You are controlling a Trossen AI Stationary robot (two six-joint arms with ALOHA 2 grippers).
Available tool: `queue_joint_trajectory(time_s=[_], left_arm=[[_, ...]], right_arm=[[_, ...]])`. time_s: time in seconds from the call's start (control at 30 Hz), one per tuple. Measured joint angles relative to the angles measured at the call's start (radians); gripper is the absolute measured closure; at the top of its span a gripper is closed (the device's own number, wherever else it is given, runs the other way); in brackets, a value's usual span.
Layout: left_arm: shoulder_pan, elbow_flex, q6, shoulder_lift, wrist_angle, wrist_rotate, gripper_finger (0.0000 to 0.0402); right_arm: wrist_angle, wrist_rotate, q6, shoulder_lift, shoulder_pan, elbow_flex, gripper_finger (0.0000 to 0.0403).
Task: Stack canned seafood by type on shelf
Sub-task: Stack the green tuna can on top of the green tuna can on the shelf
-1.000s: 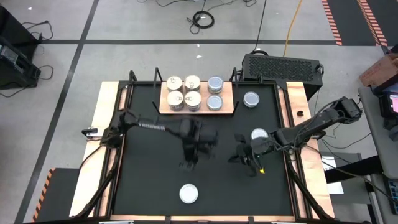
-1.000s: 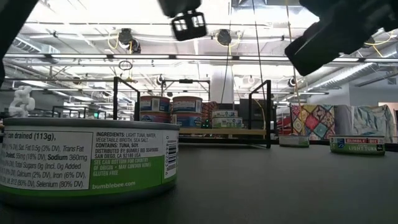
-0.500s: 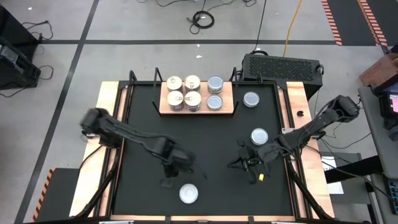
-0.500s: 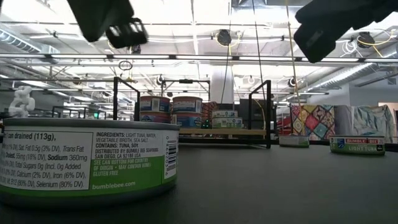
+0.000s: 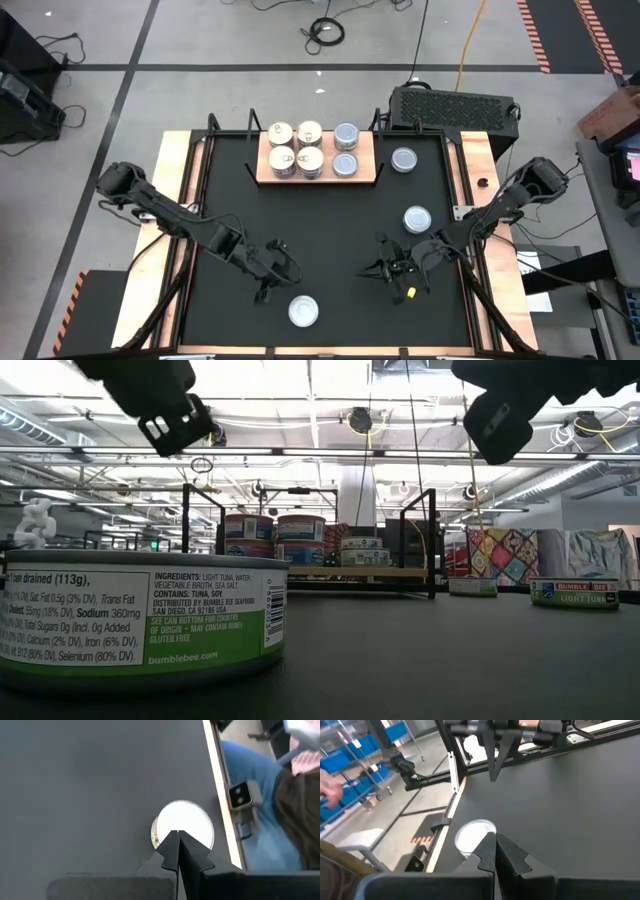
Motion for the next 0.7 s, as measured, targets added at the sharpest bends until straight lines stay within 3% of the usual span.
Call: queue_joint_trajectory(time_s=[0.1, 0.23, 0.37, 0.7], left_arm=[[-0.008, -0.001, 0.047, 0.027, 0.002, -0.007, 0.0395], [0.014, -0.001, 0.014, 0.053, 0.008, -0.088, 0.0375], [0.064, -0.001, 0.021, 0.085, 0.007, 0.018, 0.0335], [0.113, 0.031, 0.05, 0.123, 0.111, 0.031, 0.0261]], right_arm=[[0.015, -0.001, 0.013, 0.014, 0.0, 0.0, 0.0403], [-0.005, -0.001, 0.013, 0.025, 0.0, 0.0, 0.0403], [-0.041, -0.002, 0.004, 0.025, 0.0, 0.0, 0.0403], [-0.145, -0.002, -0.034, 0.024, -0.006, 0.0, 0.0403]])
